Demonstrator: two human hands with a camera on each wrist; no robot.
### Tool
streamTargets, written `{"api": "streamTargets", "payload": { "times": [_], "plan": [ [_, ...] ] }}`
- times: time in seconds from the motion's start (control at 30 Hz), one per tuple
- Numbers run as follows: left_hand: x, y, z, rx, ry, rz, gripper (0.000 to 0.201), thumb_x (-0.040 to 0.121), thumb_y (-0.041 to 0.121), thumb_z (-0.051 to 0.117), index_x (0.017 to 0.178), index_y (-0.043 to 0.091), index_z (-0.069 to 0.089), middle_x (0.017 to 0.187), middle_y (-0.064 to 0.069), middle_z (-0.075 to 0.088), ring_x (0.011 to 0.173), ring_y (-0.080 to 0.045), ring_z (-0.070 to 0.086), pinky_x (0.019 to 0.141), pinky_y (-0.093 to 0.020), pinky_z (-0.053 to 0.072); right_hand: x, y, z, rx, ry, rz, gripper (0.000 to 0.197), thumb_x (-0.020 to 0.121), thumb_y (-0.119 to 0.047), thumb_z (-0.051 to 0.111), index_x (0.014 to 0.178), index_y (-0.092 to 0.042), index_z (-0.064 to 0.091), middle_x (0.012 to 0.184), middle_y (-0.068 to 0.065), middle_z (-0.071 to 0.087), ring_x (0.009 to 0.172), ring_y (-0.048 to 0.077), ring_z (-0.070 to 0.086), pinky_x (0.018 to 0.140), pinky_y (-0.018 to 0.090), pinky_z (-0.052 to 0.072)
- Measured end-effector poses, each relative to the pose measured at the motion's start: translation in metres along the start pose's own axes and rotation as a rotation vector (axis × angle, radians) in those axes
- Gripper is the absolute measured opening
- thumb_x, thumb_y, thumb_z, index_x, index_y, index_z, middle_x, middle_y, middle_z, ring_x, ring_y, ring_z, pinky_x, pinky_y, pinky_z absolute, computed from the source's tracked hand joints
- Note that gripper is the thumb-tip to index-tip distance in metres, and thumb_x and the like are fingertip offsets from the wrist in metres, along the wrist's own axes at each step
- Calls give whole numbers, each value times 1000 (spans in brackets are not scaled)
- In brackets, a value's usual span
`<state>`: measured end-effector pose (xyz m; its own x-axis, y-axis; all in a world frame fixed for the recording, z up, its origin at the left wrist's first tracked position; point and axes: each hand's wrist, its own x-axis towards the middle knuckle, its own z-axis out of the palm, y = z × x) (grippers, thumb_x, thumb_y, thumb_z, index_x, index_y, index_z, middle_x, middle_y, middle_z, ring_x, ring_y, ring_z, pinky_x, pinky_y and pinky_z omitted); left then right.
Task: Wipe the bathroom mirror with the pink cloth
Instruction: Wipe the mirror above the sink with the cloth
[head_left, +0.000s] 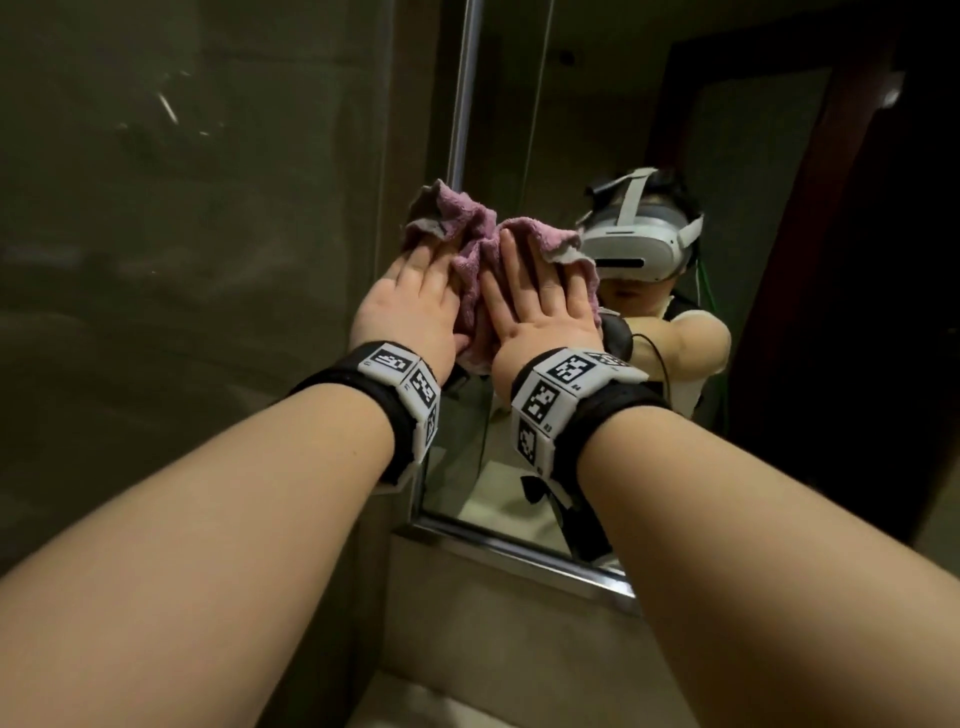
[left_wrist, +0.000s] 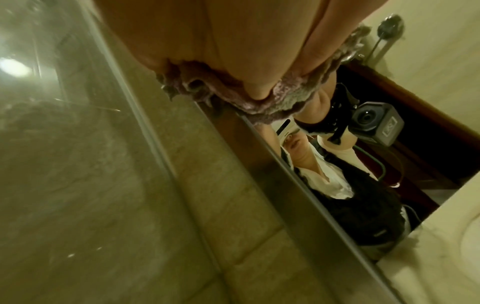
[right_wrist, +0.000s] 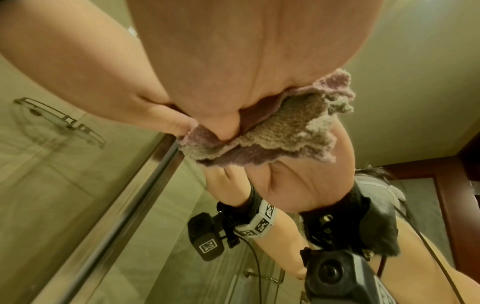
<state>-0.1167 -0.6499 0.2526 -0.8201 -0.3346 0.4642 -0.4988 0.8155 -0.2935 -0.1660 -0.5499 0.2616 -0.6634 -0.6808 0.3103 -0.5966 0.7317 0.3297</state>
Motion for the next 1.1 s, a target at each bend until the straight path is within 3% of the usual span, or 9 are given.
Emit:
{"api": "streamTargets", "payload": {
  "times": [0.2, 0.3, 0.37, 0.43, 0.47, 0.77, 0.87, 1.0, 1.1],
  "plan": [
    [-24, 18, 42, -166, -3, -2, 51, 102, 29, 24, 149, 10, 16, 160, -6, 4, 147, -26, 0, 119, -36, 6, -15, -8, 44, -5, 40, -74, 77, 95, -36, 33, 145, -18, -22, 150, 6, -36, 140, 30, -29, 108, 44, -24],
    [-39, 28, 68, -219, -39, -2, 50, 102, 27, 24, 149, 11, 15, 160, -7, 5, 147, -26, 2, 119, -36, 8, -24, -16, 72, 40, 93, -129, 75, 93, -31, 31, 146, -20, -20, 141, 0, -42, 141, 29, -27, 92, 37, -42],
    [-47, 34, 80, -231, -70, -3, 50, 102, 30, 24, 148, 11, 17, 159, -7, 7, 147, -27, 3, 119, -36, 9, -28, -22, 88, 75, 99, -136, 67, 86, -35, 10, 142, -22, -25, 133, -2, -45, 137, 24, -32, 80, 33, -48],
    [-54, 38, 89, -244, -99, -9, 50, 102, 32, 25, 147, 12, 20, 158, -7, 9, 147, -27, 3, 118, -36, 10, -32, -27, 101, 93, 87, -131, 70, 66, -34, -13, 132, -25, -32, 128, -3, -50, 126, 19, -41, 80, 33, -48],
    [-57, 40, 93, -250, -107, -12, 49, 102, 32, 25, 146, 12, 22, 158, -7, 9, 147, -27, 3, 118, -36, 10, -34, -29, 107, 85, 83, -129, 69, 63, -31, -15, 130, -27, -32, 125, -3, -53, 122, 18, -44, 81, 33, -48],
    [-74, 52, 120, -281, -141, -24, 45, 101, 34, 28, 140, 12, 32, 157, -9, 14, 147, -27, 5, 118, -35, 11, -45, -36, 136, 18, 41, -158, 68, 96, -28, 25, 146, -20, -20, 132, -4, -42, 142, 26, -23, 81, 33, -44],
    [-81, 55, 126, -292, -151, -21, 45, 101, 36, 26, 138, 12, 35, 157, -9, 13, 146, -27, 6, 117, -35, 12, -48, -36, 140, -18, 33, -174, 65, 96, -26, 22, 147, -19, -18, 141, -4, -38, 143, 27, -22, 84, 34, -43],
    [-96, 63, 140, -279, -208, -1, 49, 101, 38, 24, 141, 11, 31, 157, -7, 14, 146, -27, 7, 117, -35, 13, -59, -35, 160, -61, 22, -247, 72, 78, -31, -10, 149, -19, -11, 153, -3, -26, 144, 26, -17, 84, 33, -46],
    [-100, 65, 146, -274, -191, 3, 56, 100, 41, 24, 146, 10, 23, 158, -6, 11, 146, -26, 5, 119, -35, 8, -60, -35, 175, -77, 31, -229, 58, 97, -33, 11, 149, -20, -12, 148, -6, -31, 144, 22, -20, 84, 33, -44]
  ]
}}
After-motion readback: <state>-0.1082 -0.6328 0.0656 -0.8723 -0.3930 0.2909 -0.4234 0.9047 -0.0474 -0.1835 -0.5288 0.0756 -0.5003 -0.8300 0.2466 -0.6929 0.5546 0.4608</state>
